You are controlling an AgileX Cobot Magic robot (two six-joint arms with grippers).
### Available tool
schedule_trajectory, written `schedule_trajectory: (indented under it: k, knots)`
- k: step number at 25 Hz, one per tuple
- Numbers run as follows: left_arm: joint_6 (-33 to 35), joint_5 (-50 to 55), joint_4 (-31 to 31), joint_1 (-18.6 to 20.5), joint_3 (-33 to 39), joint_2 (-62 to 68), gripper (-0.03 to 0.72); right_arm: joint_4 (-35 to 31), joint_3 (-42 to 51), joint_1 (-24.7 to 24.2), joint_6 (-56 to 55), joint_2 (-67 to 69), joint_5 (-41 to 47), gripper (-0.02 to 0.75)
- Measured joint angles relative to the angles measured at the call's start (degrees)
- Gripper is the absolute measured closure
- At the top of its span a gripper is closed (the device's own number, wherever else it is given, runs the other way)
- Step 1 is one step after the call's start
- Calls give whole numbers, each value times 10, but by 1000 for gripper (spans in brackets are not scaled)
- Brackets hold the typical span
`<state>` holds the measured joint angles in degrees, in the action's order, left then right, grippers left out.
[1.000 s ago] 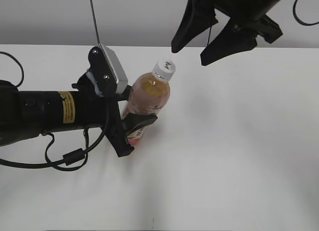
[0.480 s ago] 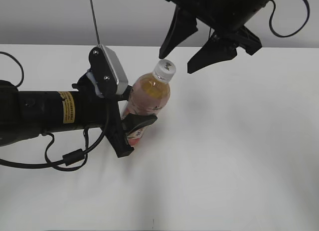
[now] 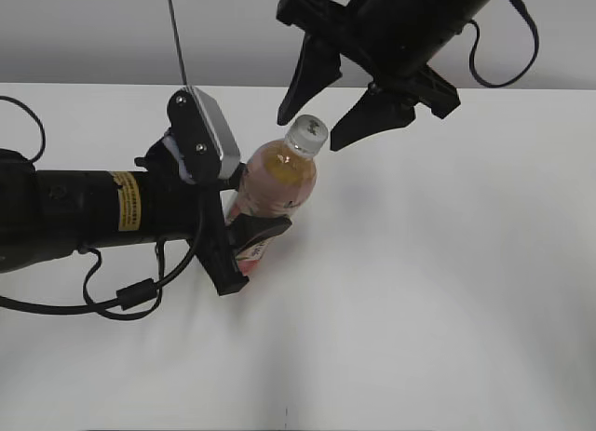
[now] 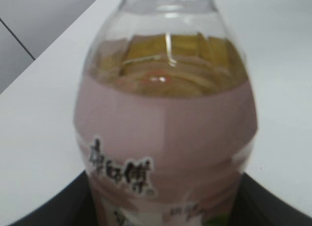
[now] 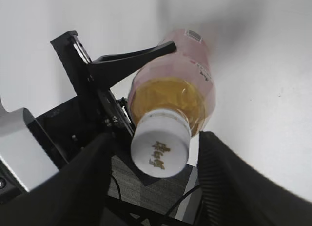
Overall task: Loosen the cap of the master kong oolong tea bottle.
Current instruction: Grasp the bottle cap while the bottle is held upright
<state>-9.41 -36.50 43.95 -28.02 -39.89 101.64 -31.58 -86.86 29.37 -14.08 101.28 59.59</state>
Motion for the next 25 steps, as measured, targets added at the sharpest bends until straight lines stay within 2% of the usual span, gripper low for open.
schedule_trajectory:
  k: [6, 11, 17, 21, 25]
  knots:
    - [0, 7, 0, 0, -1, 0, 300, 3, 0, 1, -3, 11, -1, 313]
    - [0, 8, 0, 0, -1, 0, 300, 3, -1, 1, -3, 11, -9, 385]
    - [0, 8, 0, 0, -1, 0, 300, 3, -1, 1, -1, 16, -11, 436]
    - [0, 12, 0, 0, -1, 0, 300, 4, -1, 1, 26, 17, -9, 458]
    - [1, 12, 1, 0, -1, 0, 300, 4, -1, 1, 107, 17, -8, 458]
